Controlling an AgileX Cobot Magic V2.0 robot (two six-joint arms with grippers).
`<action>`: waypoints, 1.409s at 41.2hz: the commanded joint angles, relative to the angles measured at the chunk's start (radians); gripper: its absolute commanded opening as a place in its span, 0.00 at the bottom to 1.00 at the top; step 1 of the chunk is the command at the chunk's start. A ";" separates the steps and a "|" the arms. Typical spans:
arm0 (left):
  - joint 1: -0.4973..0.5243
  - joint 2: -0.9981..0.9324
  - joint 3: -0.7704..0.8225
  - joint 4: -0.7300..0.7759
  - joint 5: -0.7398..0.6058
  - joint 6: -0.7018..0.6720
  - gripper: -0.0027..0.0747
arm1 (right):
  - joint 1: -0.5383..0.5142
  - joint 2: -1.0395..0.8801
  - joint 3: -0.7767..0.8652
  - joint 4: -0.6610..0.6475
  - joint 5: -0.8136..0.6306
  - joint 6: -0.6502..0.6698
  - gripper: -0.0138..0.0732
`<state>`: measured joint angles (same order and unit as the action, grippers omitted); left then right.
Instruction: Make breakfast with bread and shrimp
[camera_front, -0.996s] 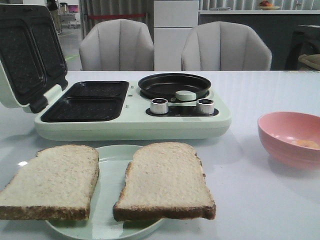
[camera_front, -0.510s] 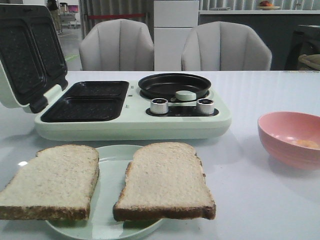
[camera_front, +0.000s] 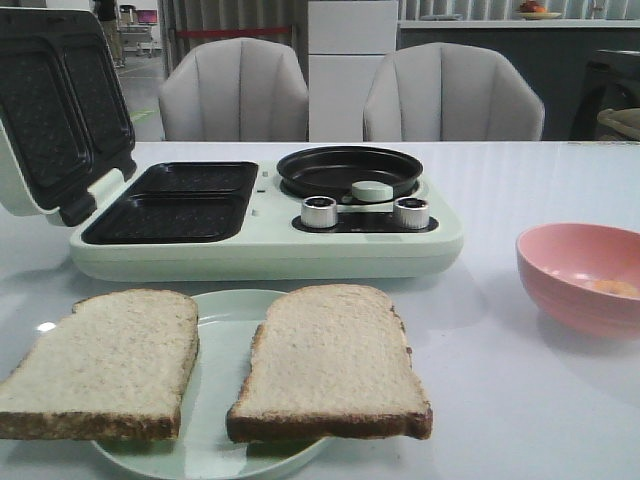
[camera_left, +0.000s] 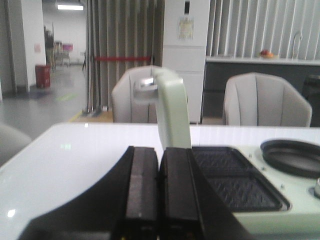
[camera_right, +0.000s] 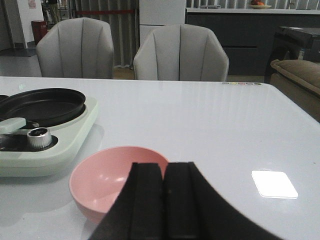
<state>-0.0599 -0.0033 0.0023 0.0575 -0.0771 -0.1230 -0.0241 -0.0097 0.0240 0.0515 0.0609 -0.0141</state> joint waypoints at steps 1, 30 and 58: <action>-0.002 -0.018 -0.035 -0.005 -0.129 -0.011 0.16 | -0.003 -0.021 -0.073 -0.006 -0.079 0.001 0.21; -0.002 0.287 -0.694 -0.005 0.390 -0.011 0.16 | -0.003 0.290 -0.693 -0.007 0.272 0.001 0.21; -0.002 0.565 -0.687 -0.020 0.694 -0.011 0.16 | -0.003 0.663 -0.702 -0.007 0.589 0.001 0.21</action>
<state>-0.0599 0.5365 -0.6561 0.0457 0.6888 -0.1230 -0.0241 0.6190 -0.6447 0.0515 0.7006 -0.0141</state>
